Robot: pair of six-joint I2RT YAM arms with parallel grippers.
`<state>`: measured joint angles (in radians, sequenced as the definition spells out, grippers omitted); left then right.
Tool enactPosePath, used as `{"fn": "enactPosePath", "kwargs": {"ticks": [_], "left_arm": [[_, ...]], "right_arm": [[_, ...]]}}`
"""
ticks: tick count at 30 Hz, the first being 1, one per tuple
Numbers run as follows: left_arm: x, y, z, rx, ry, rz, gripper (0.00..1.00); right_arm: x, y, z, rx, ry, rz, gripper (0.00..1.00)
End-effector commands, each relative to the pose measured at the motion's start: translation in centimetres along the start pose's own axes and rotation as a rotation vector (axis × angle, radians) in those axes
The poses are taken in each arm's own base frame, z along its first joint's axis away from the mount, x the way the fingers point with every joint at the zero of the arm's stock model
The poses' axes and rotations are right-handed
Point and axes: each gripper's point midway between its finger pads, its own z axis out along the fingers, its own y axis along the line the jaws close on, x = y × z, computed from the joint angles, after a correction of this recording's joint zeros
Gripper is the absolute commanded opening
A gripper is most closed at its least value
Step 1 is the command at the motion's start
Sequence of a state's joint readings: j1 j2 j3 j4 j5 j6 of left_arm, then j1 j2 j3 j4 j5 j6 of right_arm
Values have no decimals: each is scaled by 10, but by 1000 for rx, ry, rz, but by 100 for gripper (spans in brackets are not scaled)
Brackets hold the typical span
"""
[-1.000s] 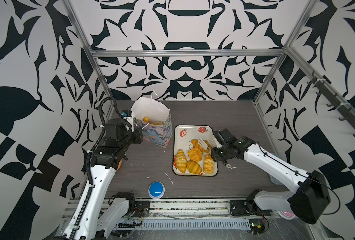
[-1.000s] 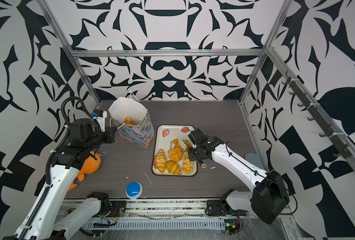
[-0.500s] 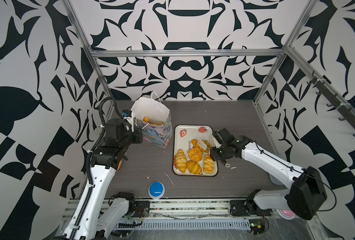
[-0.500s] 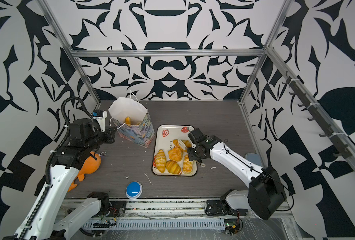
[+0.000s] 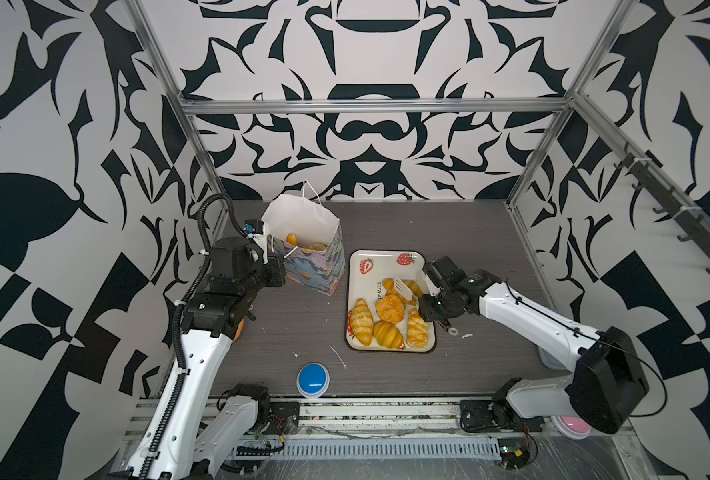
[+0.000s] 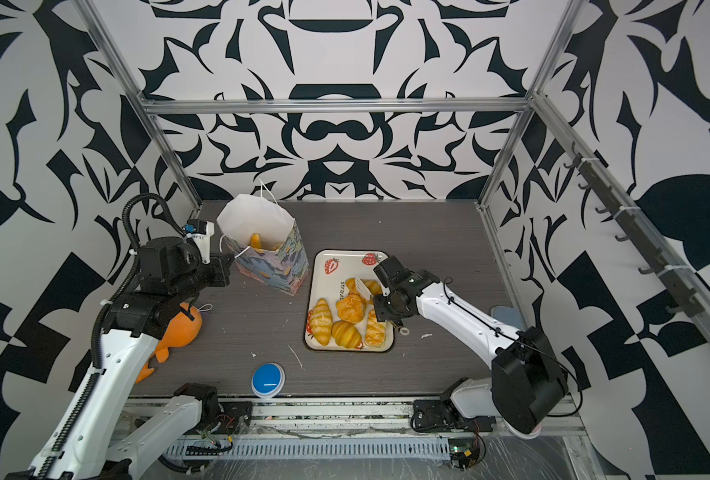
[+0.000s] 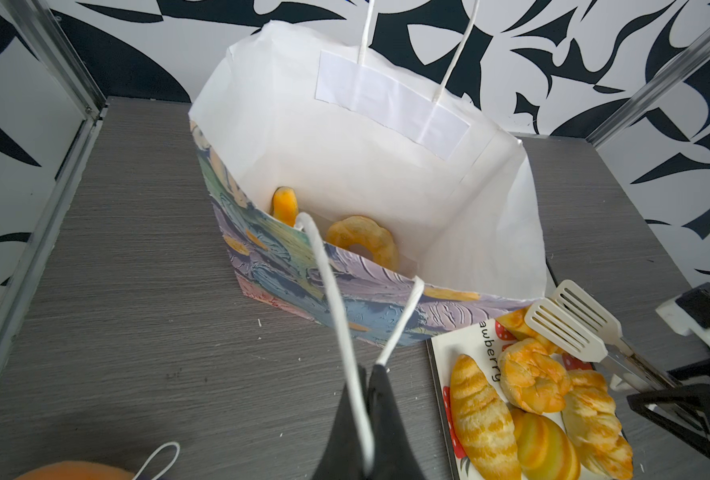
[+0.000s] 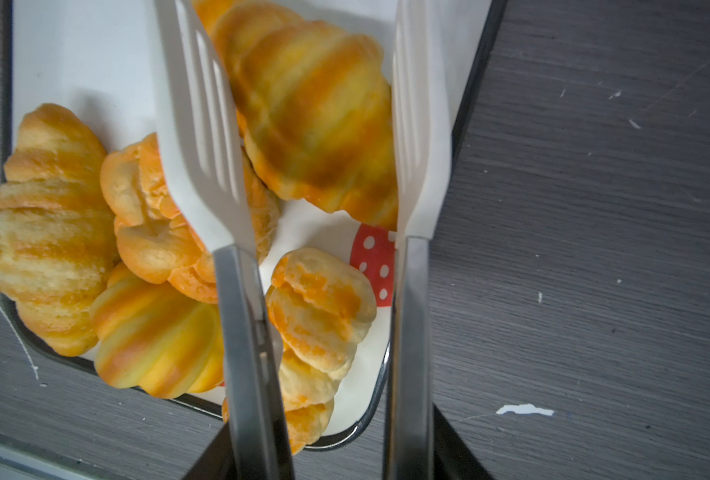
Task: Place the fake bread into the paper bag
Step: 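Lower the tongs onto the striped croissant farthest from the robot, then close the tongs on the striped croissant and lift it off the tray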
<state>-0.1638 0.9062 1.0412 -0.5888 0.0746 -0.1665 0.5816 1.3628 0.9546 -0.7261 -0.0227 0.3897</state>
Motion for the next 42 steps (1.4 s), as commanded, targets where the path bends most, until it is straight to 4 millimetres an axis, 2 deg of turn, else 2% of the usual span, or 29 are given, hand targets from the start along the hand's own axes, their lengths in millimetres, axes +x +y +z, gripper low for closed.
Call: {"fn": "enactPosePath", "kwargs": {"ticks": [1, 9, 16, 42], "left_arm": [[8, 0, 1, 2, 28, 0, 4], [7, 0, 0, 0, 26, 2, 4], [7, -1, 0, 4, 27, 2, 4], [7, -1, -1, 7, 21, 1, 4]], "right_arm": [[-9, 2, -2, -10, -30, -4, 53], [-13, 5, -10, -24, -52, -6, 42], [-18, 2, -21, -13, -89, -1, 36], [-56, 14, -73, -49, -228, -1, 34]]}}
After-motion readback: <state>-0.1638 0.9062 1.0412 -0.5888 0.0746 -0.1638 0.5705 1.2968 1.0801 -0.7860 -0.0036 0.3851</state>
